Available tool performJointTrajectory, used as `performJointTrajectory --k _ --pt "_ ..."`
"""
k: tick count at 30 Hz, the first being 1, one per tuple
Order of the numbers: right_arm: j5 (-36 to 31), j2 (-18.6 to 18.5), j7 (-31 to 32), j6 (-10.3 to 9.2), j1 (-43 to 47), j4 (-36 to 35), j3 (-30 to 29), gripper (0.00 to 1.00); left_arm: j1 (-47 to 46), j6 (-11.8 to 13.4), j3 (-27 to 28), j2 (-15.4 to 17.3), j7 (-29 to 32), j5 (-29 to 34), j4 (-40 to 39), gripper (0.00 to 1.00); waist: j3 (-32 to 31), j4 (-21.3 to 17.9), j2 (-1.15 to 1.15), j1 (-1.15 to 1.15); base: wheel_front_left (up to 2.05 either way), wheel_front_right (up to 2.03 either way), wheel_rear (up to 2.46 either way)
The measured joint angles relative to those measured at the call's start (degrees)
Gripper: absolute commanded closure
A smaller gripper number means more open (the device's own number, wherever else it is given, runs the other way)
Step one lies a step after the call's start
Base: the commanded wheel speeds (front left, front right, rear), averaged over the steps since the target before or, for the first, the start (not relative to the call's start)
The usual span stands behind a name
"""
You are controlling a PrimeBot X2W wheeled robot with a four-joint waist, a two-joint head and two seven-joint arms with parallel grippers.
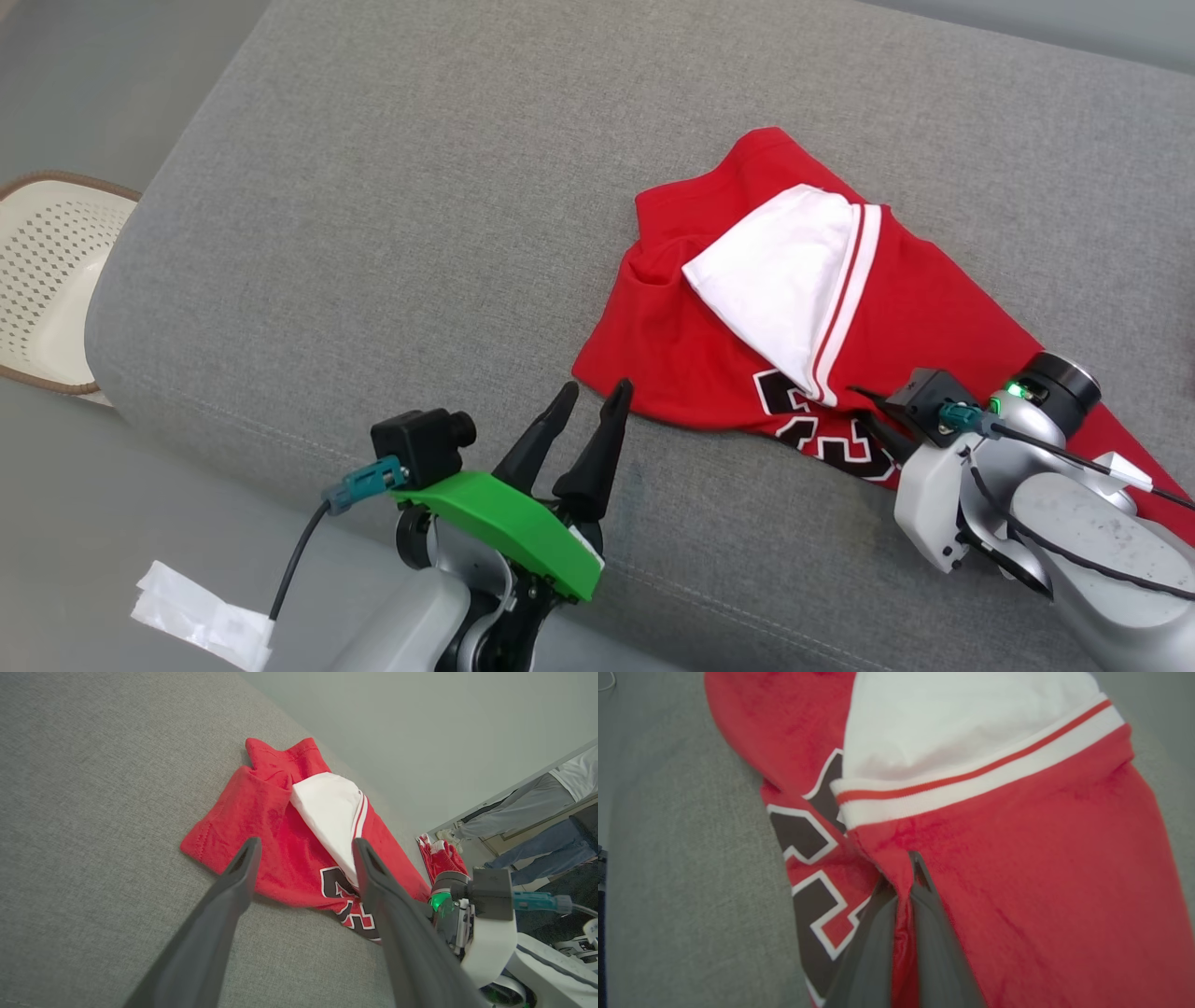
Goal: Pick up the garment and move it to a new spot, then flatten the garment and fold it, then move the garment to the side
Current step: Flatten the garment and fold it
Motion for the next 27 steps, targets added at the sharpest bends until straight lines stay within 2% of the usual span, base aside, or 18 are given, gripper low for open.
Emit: performJointTrajectory --k 10,16,21,25,27 --pt "3.4 -1.5 0.6 0.0 -0.9 -1.0 -1.4 1.0 0.7 -0.5 -0.1 -0.1 -0.3 -0.4 1.2 0.0 -1.6 0.4 0.0 0.0 0.0 0.0 0.0" --pt "12.0 -0.5 1.5 -0.01 -4.6 -3.7 -8.9 1.0 1.1 -0.4 0.3 -0.1 -0.7 -0.4 0.8 0.0 -1.3 0.1 0.0 0.0 0.0 0.0 0.0" --pt "17.3 -2.7 4.4 -0.08 -10.0 -3.6 -16.1 1.0 1.1 -0.4 -0.3 -0.1 -0.7 -0.4 0.3 0.0 -0.3 0.0 0.0 0.0 0.0 0.0 0.0" --pt "22.6 -3.0 8.6 -1.32 -11.8 -1.1 -20.5 1.0 1.1 -0.5 -0.5 -0.1 -0.7 -0.4 0.0 0.0 0.8 0.2 0.0 0.0 0.0 0.0 0.0" --pt "25.5 -2.6 11.0 -2.68 -11.8 0.8 -22.2 1.0 1.0 -0.5 -0.6 -0.2 -0.6 -0.4 -0.2 0.0 1.4 0.3 0.0 0.0 0.0 0.0 0.0"
